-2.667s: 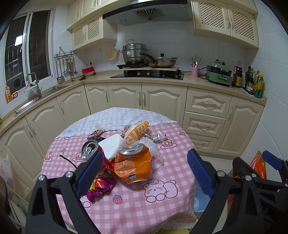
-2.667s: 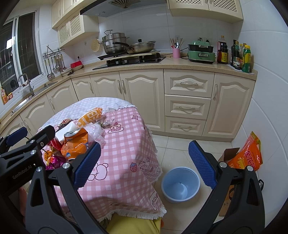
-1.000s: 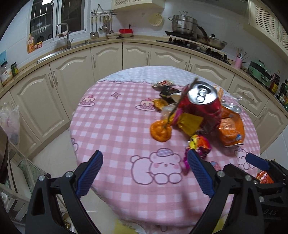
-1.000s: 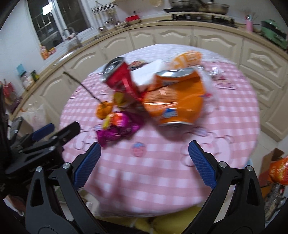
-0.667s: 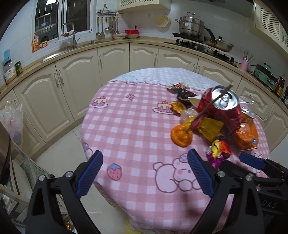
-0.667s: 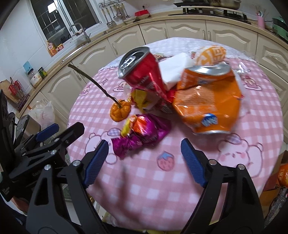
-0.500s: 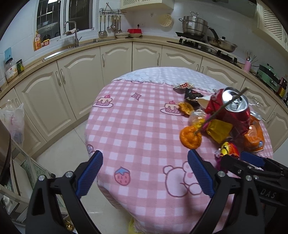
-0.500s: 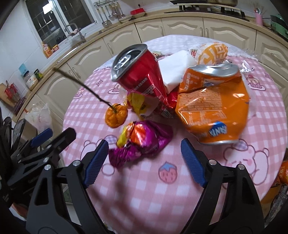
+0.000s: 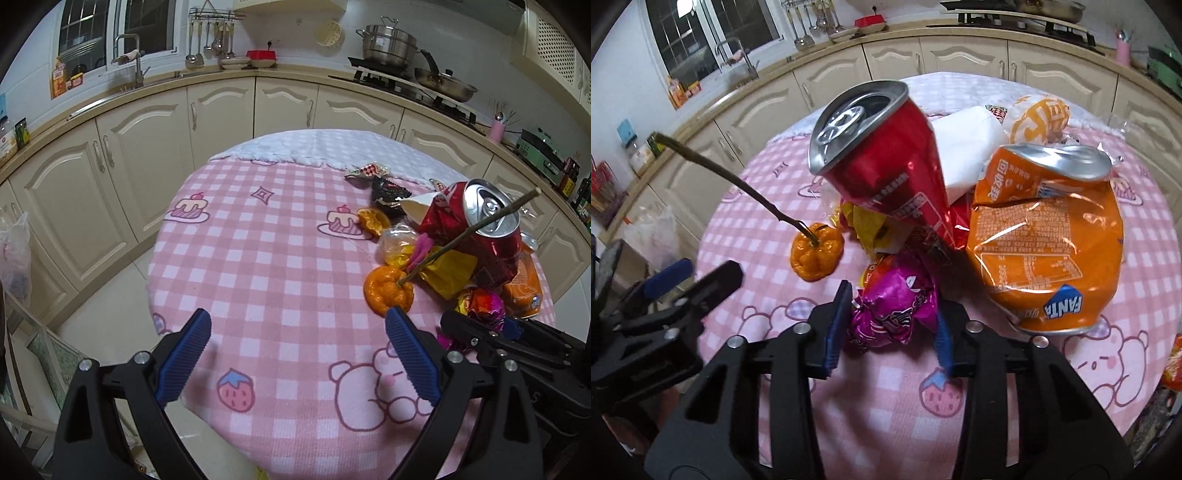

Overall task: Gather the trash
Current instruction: 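Grasp the purple candy wrapper with the right gripper while the left gripper approaches the orange fruit, then grasp the orange fruit on a stick with the left gripper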

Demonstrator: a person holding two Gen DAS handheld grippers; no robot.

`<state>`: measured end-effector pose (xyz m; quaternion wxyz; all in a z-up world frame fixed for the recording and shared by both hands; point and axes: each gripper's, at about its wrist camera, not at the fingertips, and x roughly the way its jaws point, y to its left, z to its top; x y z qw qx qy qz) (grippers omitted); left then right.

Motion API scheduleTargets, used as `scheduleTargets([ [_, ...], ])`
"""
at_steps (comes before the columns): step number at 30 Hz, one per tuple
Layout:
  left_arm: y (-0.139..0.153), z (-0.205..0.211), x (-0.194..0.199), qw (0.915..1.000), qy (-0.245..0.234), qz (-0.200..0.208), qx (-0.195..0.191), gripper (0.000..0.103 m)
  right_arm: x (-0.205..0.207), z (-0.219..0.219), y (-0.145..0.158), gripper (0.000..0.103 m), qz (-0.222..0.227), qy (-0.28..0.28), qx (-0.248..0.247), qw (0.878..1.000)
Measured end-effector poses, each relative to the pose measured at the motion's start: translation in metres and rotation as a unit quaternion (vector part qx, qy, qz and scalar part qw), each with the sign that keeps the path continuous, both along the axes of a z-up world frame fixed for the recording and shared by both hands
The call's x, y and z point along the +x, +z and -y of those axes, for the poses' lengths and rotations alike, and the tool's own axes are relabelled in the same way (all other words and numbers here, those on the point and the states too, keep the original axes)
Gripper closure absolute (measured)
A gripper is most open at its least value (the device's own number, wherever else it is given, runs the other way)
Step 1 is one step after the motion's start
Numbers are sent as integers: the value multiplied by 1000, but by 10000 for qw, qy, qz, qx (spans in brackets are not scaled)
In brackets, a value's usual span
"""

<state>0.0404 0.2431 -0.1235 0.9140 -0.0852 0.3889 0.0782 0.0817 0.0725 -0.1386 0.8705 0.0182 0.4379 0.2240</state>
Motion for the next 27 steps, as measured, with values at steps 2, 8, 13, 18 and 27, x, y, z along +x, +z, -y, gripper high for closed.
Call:
scheduleTargets([
  [2, -1, 4, 4, 9999, -118, -27, -15, 10, -3, 3, 2, 66, 59, 49, 123, 9999],
  [8, 0, 16, 14, 9992, -401, -19, -48, 10, -24, 16, 16, 67, 221, 270, 406, 9986],
  [13, -3, 28, 26, 9983, -573, -120, -37, 10, -35, 40, 43, 67, 554, 254, 702, 9957],
  [18, -6, 38, 39, 9975, -680, -208, -3, 10, -36, 65, 67, 67, 1016, -194, 639, 9926],
  [27, -17, 47, 54, 9970, -661, -327, 241, 44, -25, 107, 73, 67, 1204, -974, 470, 9868],
])
